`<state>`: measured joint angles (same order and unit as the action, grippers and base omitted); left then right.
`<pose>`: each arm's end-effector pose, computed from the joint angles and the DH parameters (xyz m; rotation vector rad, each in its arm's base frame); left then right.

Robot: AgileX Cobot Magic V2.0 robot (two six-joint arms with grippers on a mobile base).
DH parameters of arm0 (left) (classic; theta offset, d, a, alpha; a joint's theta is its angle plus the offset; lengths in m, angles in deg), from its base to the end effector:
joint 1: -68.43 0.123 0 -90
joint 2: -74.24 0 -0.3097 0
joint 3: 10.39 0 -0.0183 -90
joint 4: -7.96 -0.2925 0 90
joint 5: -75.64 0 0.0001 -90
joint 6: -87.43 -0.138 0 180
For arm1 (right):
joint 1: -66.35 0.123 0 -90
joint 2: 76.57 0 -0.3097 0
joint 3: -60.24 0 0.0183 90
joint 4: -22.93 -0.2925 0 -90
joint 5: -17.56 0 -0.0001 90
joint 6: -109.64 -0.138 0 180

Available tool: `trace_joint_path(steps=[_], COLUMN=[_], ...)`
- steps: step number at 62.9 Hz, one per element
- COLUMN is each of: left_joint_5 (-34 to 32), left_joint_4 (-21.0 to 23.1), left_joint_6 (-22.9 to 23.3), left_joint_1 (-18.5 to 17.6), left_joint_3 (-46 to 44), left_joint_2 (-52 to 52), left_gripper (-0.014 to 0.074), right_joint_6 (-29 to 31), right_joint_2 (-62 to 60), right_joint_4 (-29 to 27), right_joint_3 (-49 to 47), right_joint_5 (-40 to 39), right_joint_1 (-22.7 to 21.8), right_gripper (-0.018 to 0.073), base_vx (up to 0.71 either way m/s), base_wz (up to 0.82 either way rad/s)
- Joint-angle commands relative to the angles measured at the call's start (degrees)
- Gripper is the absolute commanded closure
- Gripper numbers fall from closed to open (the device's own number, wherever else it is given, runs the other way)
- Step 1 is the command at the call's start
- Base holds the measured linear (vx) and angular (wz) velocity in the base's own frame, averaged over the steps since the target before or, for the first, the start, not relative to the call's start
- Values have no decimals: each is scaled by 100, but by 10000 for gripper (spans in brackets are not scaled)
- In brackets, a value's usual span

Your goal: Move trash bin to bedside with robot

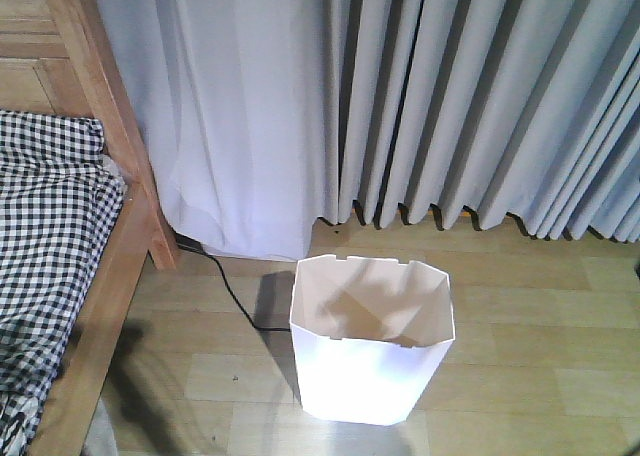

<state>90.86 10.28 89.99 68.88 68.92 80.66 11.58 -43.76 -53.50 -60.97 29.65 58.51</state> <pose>0.1180 -0.0005 0.1714 -0.0730 1.7606 -0.0645 0.1696 0.0051 0.2904 -0.1269 1.6424 -0.0127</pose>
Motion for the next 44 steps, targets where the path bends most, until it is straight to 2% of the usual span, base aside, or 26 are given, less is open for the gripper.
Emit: trace_joint_path(steps=[1,10,19,25,31,40,44], left_joint_5=[-390,-390,-390,-390,-390,-390,-390], left_joint_4=[25,25,25,25,25,25,25], left_joint_6=[32,32,32,32,32,32,32], left_joint_1=[1,1,1,1,1,1,1], left_joint_3=[107,107,107,107,107,107,107], left_joint_2=[-81,-81,-81,-81,-81,-81,-81], left_gripper=[602,602,602,602,602,602,602], right_joint_6=[-2,-2,-2,-2,-2,-9,0], right_joint_2=[-628,-1379,-1571,-1564,-1564,-1564,-1564], right_joint_4=[-142,-143,-124,-124,-124,-183,-191], right_joint_3=[-4,238,471,527,527,527,527], right_joint_5=[-14,-3,-112,-188,-401,-341,-239], right_joint_1=[4,9,9,9,3,-2,-2], right_gripper=[59,59,59,99,240,559,573], base_vx=[0,0,0,0,0,0,0], base_wz=[0,0,0,0,0,0,0])
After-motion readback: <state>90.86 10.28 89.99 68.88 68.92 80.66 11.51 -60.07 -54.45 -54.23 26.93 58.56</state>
